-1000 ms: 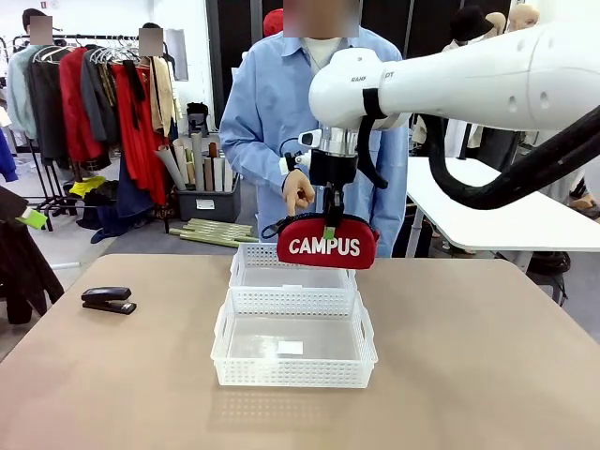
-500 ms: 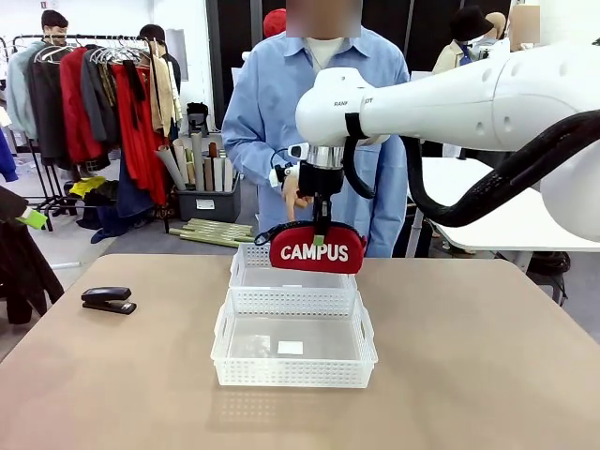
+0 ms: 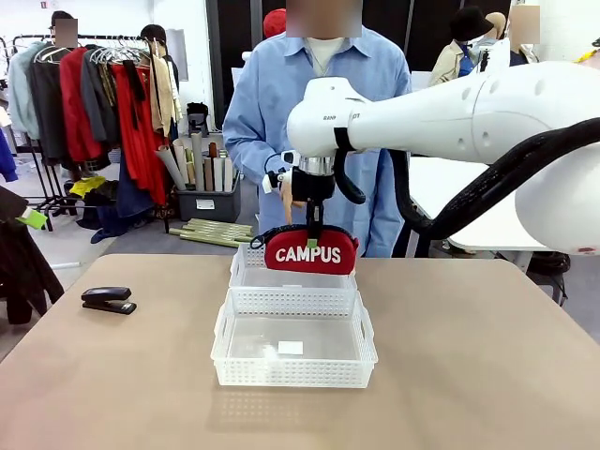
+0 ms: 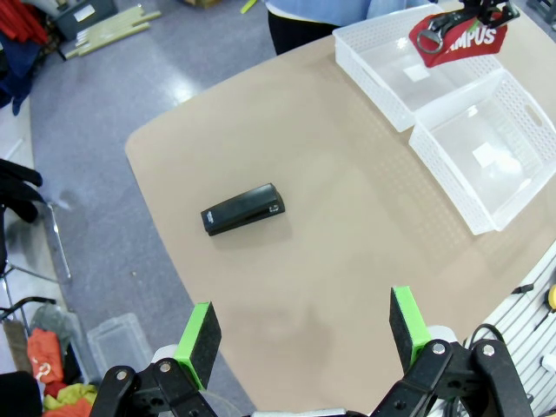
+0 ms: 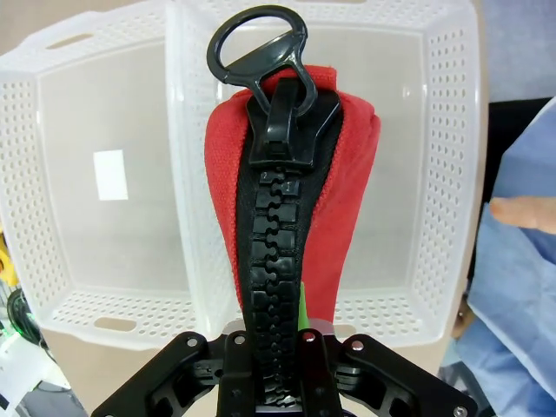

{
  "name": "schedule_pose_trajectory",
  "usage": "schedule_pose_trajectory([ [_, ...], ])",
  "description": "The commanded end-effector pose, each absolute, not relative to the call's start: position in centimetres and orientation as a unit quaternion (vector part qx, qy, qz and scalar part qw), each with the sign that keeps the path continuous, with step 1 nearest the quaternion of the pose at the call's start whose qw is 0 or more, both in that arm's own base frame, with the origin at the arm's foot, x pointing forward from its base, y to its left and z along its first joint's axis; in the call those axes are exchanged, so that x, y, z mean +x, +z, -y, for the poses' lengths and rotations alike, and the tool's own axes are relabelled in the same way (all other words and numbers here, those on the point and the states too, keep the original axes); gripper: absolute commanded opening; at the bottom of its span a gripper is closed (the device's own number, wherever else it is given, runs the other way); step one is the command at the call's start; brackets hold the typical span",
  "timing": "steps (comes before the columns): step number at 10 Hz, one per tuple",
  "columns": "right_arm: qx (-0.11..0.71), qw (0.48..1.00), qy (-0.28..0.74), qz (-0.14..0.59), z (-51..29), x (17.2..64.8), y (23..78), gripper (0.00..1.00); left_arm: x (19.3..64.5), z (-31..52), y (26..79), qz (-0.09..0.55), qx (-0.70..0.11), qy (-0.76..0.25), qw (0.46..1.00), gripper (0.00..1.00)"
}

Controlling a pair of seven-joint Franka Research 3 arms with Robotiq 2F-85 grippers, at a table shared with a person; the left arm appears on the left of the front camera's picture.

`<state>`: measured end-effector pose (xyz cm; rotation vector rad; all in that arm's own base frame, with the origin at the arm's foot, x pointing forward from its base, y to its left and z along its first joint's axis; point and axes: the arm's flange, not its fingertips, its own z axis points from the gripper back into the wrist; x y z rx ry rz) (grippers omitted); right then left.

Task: Distribute items into two baskets.
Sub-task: Place the picked Pencil pouch into the Organizing basket as instructed by the person.

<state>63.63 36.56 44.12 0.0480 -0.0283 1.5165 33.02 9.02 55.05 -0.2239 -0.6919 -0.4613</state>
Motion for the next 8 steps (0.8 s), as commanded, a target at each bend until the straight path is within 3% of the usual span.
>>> schedule_pose_trajectory([
  [1,-0.011,0.736,0.676,0.023,-37.9,65.1,44.1,0.0,33.0,-9.1,55.0,0.334,-0.107,-0.224,0.909,1.0],
  [8,-0.004,0.713,0.701,0.023,-39.2,65.4,40.2,0.0,33.0,-9.1,55.0,0.334,-0.107,-0.224,0.909,1.0],
])
